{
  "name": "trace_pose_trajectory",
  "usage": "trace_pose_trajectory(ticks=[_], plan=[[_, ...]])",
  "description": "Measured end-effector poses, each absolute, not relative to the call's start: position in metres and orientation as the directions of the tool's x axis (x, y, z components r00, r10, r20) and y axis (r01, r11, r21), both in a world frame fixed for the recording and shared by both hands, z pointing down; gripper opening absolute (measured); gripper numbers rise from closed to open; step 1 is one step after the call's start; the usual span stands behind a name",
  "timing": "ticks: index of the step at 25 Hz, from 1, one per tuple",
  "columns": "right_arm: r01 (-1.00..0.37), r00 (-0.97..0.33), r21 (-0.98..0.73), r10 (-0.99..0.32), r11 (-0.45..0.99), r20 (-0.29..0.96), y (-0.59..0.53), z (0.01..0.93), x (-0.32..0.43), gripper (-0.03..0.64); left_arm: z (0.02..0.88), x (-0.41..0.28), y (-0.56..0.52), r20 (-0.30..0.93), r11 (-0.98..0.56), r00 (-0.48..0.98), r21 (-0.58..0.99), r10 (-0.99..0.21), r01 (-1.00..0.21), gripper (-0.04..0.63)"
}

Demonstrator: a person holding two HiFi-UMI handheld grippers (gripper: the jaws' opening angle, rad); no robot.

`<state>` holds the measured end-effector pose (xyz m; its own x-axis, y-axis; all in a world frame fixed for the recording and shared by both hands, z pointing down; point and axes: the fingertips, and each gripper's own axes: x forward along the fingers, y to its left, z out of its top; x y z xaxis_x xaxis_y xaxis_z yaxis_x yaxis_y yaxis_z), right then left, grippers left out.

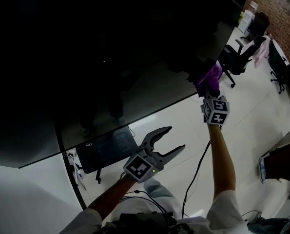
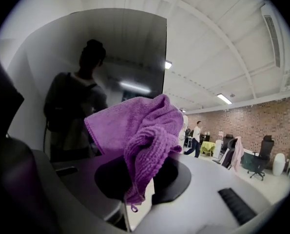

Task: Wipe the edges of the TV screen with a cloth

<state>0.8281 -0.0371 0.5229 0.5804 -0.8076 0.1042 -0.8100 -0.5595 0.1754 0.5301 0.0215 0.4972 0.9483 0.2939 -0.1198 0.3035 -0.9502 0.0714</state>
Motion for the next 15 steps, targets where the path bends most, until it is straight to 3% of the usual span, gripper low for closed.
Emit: trace_pose_trajectory(ticks=[8, 15], plan=[[-0.814, 0.521, -0.005, -0.735, -0.580, 0.433, -0.026, 0.684, 0.841, 0.070, 0.519, 0.524, 0.015, -0.082, -0.968, 0.973, 0.107, 0.217, 0.225, 0.282], [-0.888, 0.379, -0.095, -0.832, -0.451, 0.406, -0.080, 0.717, 0.742, 0.074, 0.544, 0.480, -0.014, -0.061, -0.982, 0.991, 0.139, 0.120, 0.127, 0.282]])
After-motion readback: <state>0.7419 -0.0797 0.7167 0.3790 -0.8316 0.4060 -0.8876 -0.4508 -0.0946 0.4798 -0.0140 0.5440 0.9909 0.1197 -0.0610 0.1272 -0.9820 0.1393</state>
